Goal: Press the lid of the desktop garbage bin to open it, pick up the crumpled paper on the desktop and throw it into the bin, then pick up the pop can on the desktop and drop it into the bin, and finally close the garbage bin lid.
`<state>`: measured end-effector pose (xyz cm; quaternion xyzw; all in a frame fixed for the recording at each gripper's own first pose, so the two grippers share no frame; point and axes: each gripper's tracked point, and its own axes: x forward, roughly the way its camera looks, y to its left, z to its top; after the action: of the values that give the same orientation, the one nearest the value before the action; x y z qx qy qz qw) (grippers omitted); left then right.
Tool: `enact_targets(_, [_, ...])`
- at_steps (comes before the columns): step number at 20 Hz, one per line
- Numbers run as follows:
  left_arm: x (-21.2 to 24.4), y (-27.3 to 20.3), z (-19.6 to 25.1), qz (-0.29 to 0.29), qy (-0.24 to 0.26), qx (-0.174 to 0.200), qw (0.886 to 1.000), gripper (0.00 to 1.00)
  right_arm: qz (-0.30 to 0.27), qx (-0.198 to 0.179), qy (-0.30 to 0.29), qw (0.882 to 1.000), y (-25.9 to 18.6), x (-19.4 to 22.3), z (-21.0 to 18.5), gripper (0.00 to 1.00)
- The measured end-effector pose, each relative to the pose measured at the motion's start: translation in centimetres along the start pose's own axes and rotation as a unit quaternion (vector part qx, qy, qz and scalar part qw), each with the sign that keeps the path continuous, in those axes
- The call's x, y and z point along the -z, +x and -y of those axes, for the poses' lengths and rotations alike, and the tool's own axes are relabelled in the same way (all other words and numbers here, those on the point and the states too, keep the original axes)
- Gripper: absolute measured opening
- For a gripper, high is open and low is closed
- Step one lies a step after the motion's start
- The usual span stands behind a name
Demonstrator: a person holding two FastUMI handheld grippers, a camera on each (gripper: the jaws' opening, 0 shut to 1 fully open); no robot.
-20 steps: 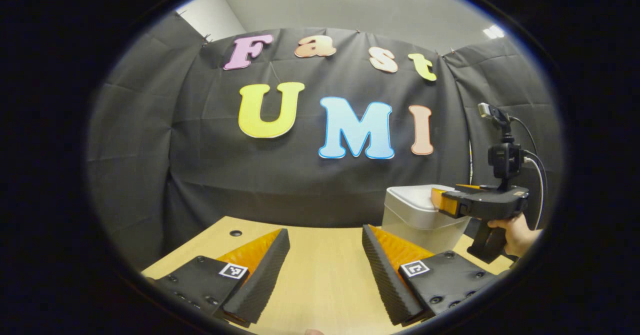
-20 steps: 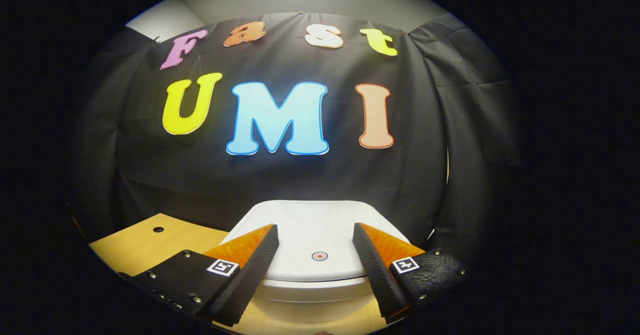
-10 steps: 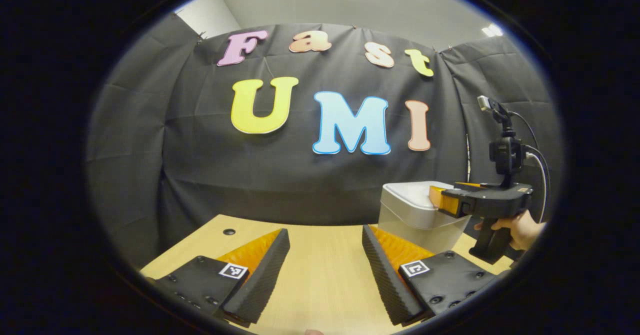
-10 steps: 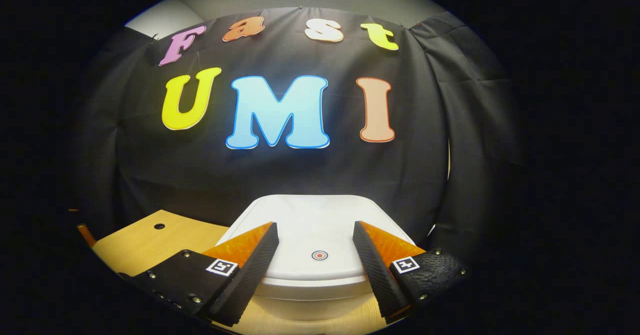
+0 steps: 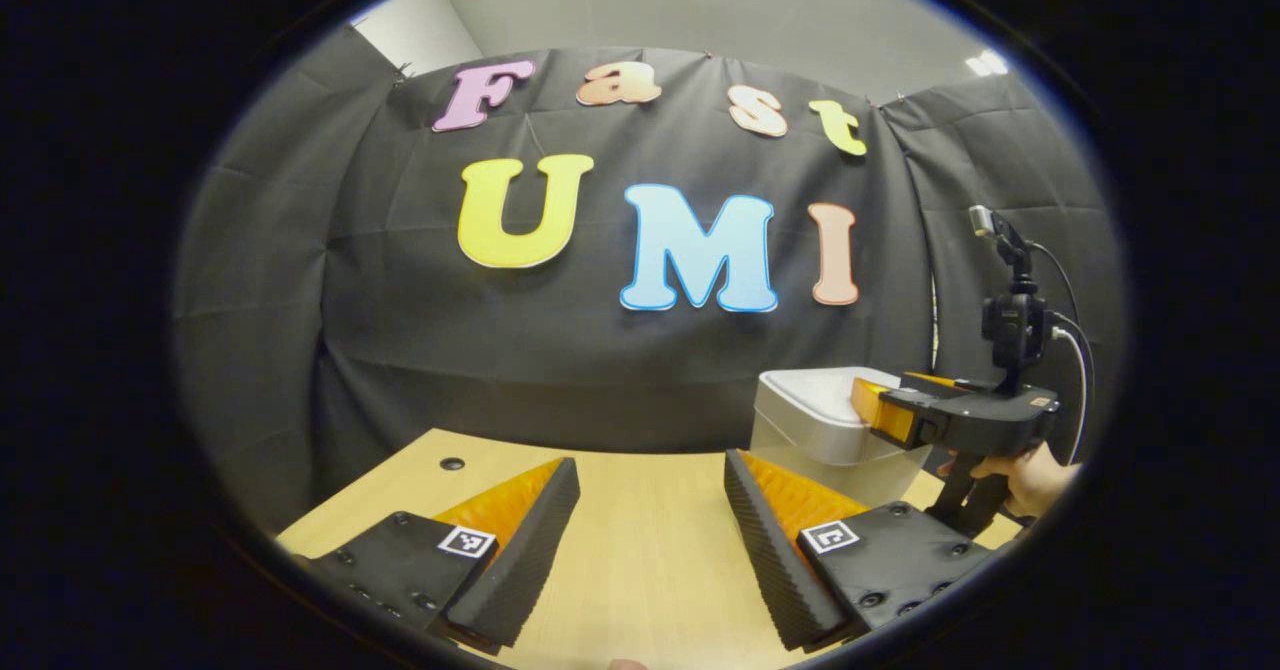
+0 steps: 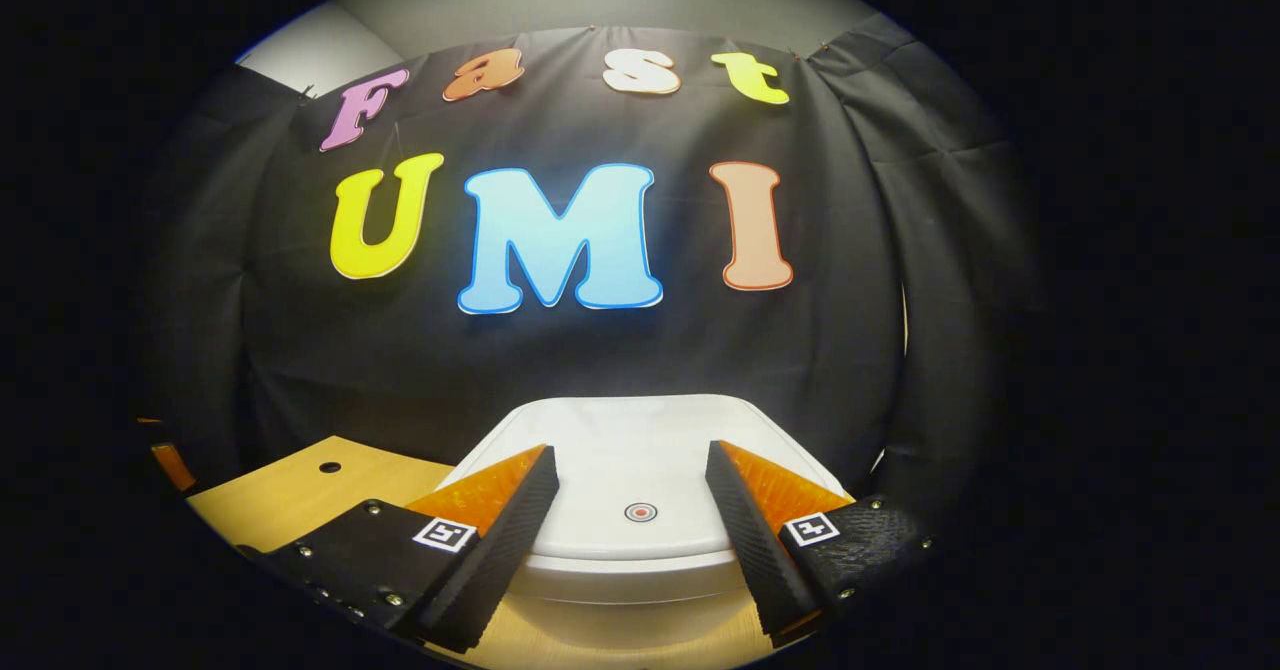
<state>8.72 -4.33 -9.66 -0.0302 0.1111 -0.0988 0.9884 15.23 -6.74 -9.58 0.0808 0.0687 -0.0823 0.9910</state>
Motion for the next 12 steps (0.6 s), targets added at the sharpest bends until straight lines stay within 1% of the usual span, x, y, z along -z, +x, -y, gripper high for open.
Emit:
enact_targets(2, [-0.2, -0.7, -0.4, -0.001, 0.0, -0.011, 1.0, 1.0, -0.001, -0.002, 0.002, 1.0, 0.1, 0.0, -0.1, 0.95])
enact_targets(5, [-0.8, -1.8, -0.8, 0.003, 0.007, -0.03, 1.0, 1.0, -0.01, -0.005, -0.002, 1.0, -0.3, -0.2, 0.0, 0.95])
enact_targets(6, [-1.1, -2.2, -0.7, 0.007, 0.01, -0.034, 0.999, 0.95, -0.006, -0.007, -0.011, 1.0, -0.5, -0.4, -0.1, 0.95])
enact_targets(7, [-1.6, -2.4, -0.5, 0.012, 0.013, -0.036, 0.999, 1.0, -0.004, -0.01, -0.021, 1.0, -0.9, -0.4, -0.4, 0.95])
enact_targets(10, [-2.2, -3.2, 0.2, 0.021, 0.014, -0.038, 0.999, 1.0, 0.007, -0.018, -0.049, 0.999, -2.6, -1.3, -1.0, 0.95])
enact_targets(12, [-2.2, -3.6, 0.9, 0.023, 0.013, -0.039, 0.999, 1.0, 0.016, -0.028, -0.057, 0.998, -4.3, -2.1, -1.4, 0.95])
